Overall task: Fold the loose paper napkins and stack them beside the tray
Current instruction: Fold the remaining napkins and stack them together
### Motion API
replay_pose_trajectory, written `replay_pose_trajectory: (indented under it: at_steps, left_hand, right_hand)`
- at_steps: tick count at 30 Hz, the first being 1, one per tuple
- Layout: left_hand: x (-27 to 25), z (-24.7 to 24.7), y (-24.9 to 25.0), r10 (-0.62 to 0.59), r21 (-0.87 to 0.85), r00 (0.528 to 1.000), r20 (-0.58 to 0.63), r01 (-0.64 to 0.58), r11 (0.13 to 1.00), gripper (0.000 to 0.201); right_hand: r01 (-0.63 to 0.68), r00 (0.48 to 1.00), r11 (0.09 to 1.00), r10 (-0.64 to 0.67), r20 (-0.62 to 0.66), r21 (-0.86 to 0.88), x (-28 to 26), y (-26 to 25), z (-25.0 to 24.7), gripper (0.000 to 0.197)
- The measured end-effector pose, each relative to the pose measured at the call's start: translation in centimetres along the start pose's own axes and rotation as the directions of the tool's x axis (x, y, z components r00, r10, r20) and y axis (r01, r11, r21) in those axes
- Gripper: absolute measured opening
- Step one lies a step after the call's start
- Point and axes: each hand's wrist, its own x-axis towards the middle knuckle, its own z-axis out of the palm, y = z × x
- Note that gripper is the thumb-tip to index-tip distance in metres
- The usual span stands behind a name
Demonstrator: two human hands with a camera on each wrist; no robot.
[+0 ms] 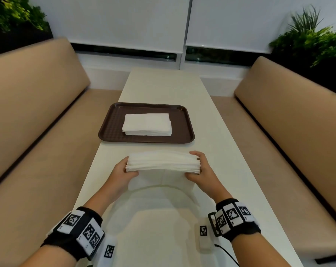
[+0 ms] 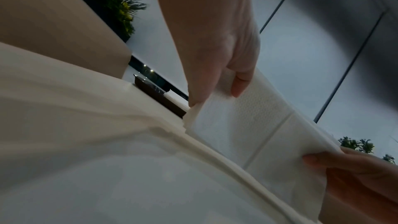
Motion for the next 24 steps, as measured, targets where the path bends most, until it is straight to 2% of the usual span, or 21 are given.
replay_pose_trajectory:
  at_steps: [6,9,11,13,18,22,24]
  left_hand:
    - [0.5,-0.2,-0.6,-0.099,0.026,0.995,0.017,0.098,0.995,0.047]
    - [0.7,-0.4,-0.4,-0.142,0.036,0.99,0.012,0.141,0.989,0.043]
    - [0.9,-0.7,0.5,-0.174,0.039,0.985,0.019,0.173,0.984,0.047]
    - [2.0,-1.3,1.8,-0.19,0.018,0.982,0.01,0.189,0.982,0.041]
    - [7.8,-3.9,6.0,-0.213,-0.134,0.96,-0.18,0.191,0.973,0.031]
    - [14.0,-5.9,9.0,-0.255,-0.195,0.941,-0.221,0.213,0.957,0.034]
    - [16.9,-6.5,9.9,-0.274,-0.209,0.941,-0.198,0.233,0.95,0.033]
  right_hand:
    - [-0.09,0.993,0.996,0.088,0.084,0.022,0.3,1.1,0.8,0.058]
    - [-0.113,0.991,0.993,0.111,0.076,0.031,0.8,1.1,0.8,0.057]
    - [-0.122,0.991,0.99,0.118,0.066,0.065,1.4,0.7,0.6,0.058]
    - [-0.108,0.992,0.989,0.101,0.08,0.098,2.6,-0.4,0.4,0.06]
    - [-0.043,0.999,0.98,0.037,0.037,0.194,9.1,-4.5,0.7,0.072]
    - [-0.012,1.0,0.975,0.014,-0.01,0.22,16.3,-7.4,1.7,0.069]
    - [-0.019,0.998,0.975,0.03,-0.049,0.219,19.8,-8.1,2.3,0.068]
